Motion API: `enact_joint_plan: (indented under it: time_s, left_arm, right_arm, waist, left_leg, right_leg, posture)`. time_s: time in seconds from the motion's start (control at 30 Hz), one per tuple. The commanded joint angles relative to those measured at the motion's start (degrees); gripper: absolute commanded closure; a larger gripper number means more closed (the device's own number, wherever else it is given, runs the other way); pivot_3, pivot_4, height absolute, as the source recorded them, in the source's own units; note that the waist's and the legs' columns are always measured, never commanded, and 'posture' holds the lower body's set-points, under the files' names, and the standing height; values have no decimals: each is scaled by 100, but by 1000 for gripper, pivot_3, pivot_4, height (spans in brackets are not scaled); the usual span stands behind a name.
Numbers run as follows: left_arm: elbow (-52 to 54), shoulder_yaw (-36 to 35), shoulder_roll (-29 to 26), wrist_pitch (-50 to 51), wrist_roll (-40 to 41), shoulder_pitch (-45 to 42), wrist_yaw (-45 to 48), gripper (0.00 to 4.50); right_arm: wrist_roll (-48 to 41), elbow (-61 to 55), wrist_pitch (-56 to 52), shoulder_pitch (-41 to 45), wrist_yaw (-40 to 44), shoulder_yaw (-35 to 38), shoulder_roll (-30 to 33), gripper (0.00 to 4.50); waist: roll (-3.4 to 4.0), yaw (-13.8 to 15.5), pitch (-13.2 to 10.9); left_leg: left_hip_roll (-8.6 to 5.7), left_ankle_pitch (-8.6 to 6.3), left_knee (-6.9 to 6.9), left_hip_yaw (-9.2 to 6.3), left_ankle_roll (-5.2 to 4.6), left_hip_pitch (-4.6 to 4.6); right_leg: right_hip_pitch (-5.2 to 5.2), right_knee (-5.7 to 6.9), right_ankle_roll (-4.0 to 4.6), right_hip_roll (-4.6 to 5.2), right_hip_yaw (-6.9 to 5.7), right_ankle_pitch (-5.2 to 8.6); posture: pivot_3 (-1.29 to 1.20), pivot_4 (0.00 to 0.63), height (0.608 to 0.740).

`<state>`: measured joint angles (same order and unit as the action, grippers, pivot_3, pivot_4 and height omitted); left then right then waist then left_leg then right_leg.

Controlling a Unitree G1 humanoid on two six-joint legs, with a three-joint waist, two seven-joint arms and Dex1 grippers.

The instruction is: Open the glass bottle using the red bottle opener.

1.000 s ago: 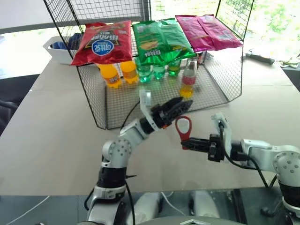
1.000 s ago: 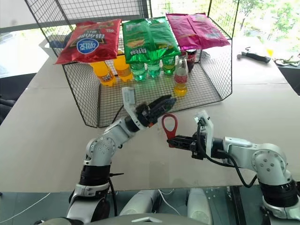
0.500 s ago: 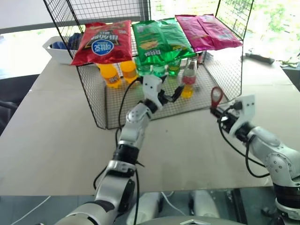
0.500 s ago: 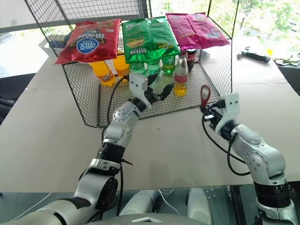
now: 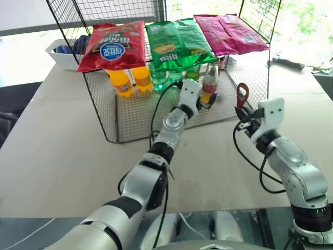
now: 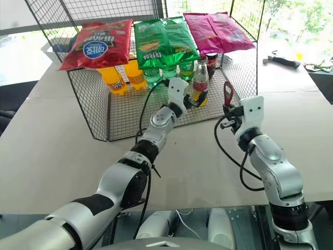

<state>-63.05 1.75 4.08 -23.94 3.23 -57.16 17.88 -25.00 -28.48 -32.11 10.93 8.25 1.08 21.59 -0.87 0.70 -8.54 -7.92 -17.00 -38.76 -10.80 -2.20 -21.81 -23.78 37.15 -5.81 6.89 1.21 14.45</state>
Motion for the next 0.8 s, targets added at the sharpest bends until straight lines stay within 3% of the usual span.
enact_joint_plan:
  time_s: [0.03, 0.8]
  left_arm:
    - [-332, -57, 132, -211, -131, -359, -159, 93]
    - [-1339, -238, 371, 549, -808, -1429, -1701, 93]
  right_arm:
    - [164, -363, 78, -71, -53, 37, -99, 4404]
    - [675, -625, 84, -394, 110, -134, -366, 4404]
  waist:
    - [0, 0, 0]
    - [0, 0, 0]
  left_leg:
    - [-1, 0, -6, 0, 0, -1]
    - [-4, 0, -44, 4, 0, 0]
  right_leg:
    - [0, 3, 0, 0, 0, 0]
    - [-2, 52, -1, -2, 5, 0]
  posture:
    - [0, 150, 740]
    - [0, 150, 740]
